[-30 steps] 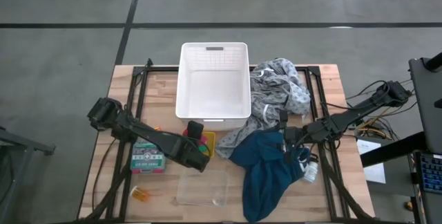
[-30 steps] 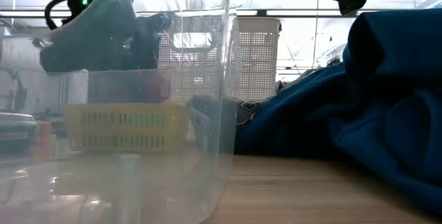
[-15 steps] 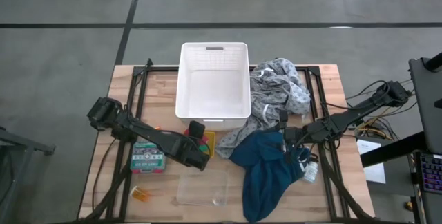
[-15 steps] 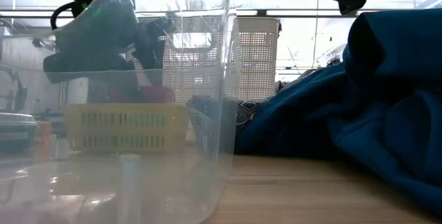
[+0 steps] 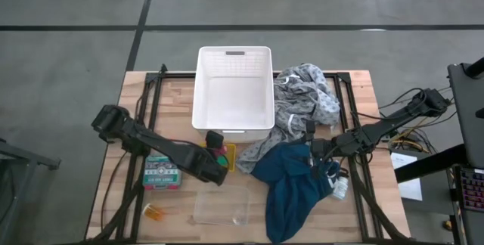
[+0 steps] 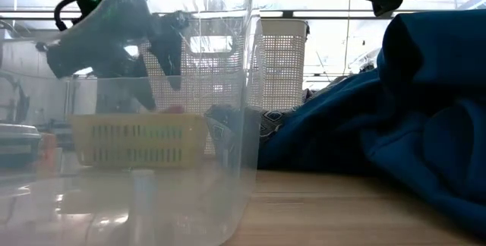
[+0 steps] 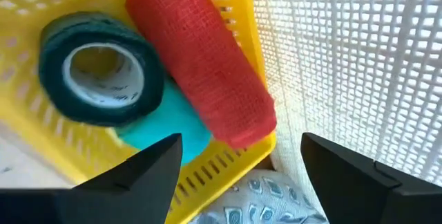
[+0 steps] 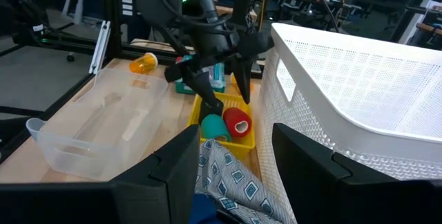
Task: Pick & Place Medicine items
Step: Put the top orange medicine bottle into the transparent bin
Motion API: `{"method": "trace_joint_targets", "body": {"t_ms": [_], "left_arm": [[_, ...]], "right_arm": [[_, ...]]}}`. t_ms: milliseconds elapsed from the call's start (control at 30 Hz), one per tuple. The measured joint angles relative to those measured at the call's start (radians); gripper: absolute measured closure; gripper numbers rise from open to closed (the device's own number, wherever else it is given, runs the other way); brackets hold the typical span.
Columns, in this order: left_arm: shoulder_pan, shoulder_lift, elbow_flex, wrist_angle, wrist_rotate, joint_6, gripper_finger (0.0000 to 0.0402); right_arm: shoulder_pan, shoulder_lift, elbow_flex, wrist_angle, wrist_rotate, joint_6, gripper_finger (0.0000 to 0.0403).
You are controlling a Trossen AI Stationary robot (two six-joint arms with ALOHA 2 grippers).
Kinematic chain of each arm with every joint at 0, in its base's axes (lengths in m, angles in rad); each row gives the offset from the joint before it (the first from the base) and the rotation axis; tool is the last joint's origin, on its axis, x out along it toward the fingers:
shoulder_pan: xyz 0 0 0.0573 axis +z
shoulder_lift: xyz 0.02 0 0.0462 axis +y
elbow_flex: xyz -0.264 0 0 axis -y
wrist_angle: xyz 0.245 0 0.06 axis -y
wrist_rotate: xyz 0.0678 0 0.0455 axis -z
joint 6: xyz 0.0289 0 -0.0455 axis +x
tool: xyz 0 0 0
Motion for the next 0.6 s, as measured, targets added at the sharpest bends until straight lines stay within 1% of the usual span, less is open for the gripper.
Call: {"method": "trace_joint_targets", "body": {"t_ms": [233,600], "left_arm": [[0.0,-0.026,0.001,-0.003,0.005,0.066,0.0105],[0.0,-0.036,0.001,-0.008,0.023,0.081,0.0106]], "right_arm": [[0.0,0.0,0.0,0.0,0.0,0.0,0.0223],[0.0,0.0,0.0,0.0,0.0,0.0,0.0223]]}}
